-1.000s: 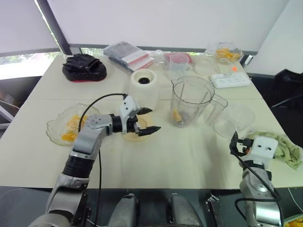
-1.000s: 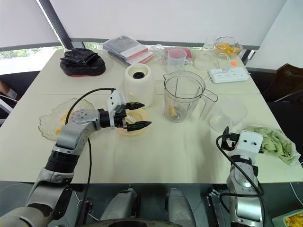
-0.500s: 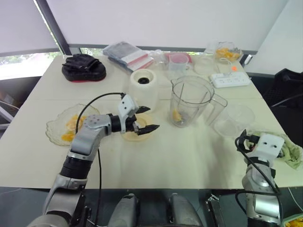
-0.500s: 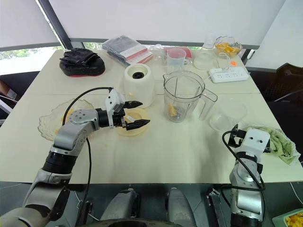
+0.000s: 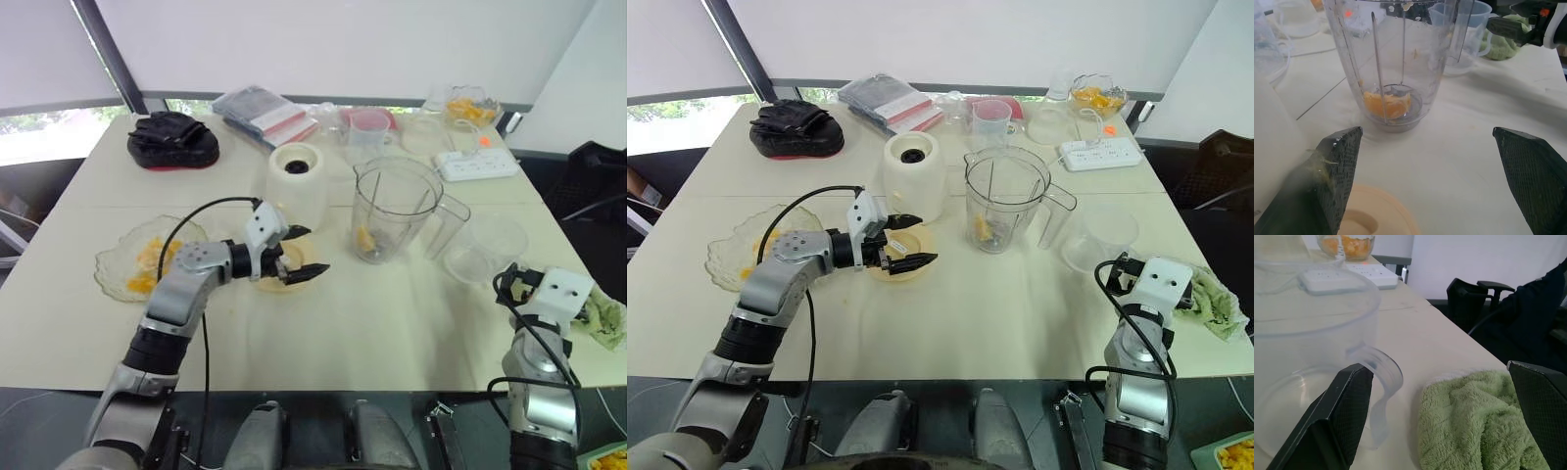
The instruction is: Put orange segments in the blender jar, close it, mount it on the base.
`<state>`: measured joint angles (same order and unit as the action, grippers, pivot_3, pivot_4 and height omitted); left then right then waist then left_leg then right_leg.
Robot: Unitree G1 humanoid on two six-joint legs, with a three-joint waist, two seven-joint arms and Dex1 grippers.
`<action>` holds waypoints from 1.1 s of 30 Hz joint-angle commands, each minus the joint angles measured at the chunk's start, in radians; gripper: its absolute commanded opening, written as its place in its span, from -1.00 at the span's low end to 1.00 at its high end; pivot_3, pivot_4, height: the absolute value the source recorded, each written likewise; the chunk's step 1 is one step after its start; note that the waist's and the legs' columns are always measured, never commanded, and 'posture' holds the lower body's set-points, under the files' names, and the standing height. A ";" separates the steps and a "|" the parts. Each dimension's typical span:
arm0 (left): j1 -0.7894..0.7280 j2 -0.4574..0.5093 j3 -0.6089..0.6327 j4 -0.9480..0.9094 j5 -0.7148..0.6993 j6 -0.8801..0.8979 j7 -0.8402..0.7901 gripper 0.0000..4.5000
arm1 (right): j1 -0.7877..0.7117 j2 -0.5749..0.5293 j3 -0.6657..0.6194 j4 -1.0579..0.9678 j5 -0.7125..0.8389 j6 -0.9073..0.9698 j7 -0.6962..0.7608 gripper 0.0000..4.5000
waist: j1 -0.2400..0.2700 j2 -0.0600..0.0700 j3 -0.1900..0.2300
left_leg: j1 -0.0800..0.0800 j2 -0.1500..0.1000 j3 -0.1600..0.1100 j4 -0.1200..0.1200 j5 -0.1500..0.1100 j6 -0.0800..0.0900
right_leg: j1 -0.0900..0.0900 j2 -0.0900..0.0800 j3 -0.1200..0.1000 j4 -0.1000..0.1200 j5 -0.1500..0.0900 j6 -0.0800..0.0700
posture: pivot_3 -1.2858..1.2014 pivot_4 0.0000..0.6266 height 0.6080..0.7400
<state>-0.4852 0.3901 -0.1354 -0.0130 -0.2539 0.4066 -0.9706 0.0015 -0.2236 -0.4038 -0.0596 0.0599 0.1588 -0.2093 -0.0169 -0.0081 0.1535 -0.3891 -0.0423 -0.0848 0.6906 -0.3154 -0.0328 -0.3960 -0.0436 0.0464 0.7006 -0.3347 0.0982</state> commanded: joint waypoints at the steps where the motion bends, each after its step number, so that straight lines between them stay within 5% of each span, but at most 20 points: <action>1: -0.009 0.009 0.005 -0.044 -0.016 -0.016 0.006 0.97 | -0.015 -0.016 -0.030 0.010 -0.006 -0.023 -0.009 1.00 | 0.000 0.000 0.000 | 0.000 0.000 0.000 0.000 0.000 0.000 | 0.000 0.000 0.000 0.000 0.000 0.000 | 0.03 -0.52 1.00; 6: -0.006 0.013 0.006 -0.049 -0.019 -0.015 0.011 0.97 | -0.039 -0.021 -0.043 0.048 0.005 -0.029 -0.010 1.00 | 0.000 0.001 0.000 | 0.000 0.000 0.000 0.000 0.000 0.000 | 0.000 0.000 0.000 0.000 0.000 0.000 | 0.03 -0.52 1.00; 8: -0.004 0.015 0.006 -0.053 -0.021 -0.013 0.013 1.00 | -0.053 -0.025 -0.044 0.060 0.003 -0.034 -0.011 0.76 | 0.000 0.001 0.001 | 0.000 0.000 0.000 0.000 0.000 0.000 | 0.000 0.000 0.000 0.000 0.000 0.000 | 0.03 -0.52 1.00; 16: 0.004 0.016 0.004 -0.057 -0.022 -0.015 0.025 1.00 | -0.112 -0.053 -0.035 0.100 -0.003 -0.059 -0.002 -0.97 | 0.000 0.002 0.001 | 0.000 0.000 0.000 -0.001 0.000 0.000 | 0.000 0.000 0.000 -0.001 0.000 0.000 | 0.03 -0.52 1.00; 33: 0.002 0.015 -0.007 -0.047 -0.020 -0.026 0.035 1.00 | -0.117 -0.032 -0.030 0.022 0.040 -0.046 0.032 -0.97 | -0.002 0.003 0.001 | 0.000 0.000 0.000 -0.004 0.001 -0.001 | -0.001 0.000 0.001 -0.001 0.000 0.000 | 0.03 -0.52 1.00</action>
<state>-0.4761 0.4016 -0.1436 -0.0240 -0.2640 0.4042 -0.9341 -0.1070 -0.2540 -0.4197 0.0312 0.0894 0.1238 -0.1755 -0.0186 -0.0056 0.1549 -0.3890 -0.0423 -0.0843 0.6863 -0.3149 -0.0337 -0.3975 -0.0437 0.0472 0.6994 -0.3347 0.0982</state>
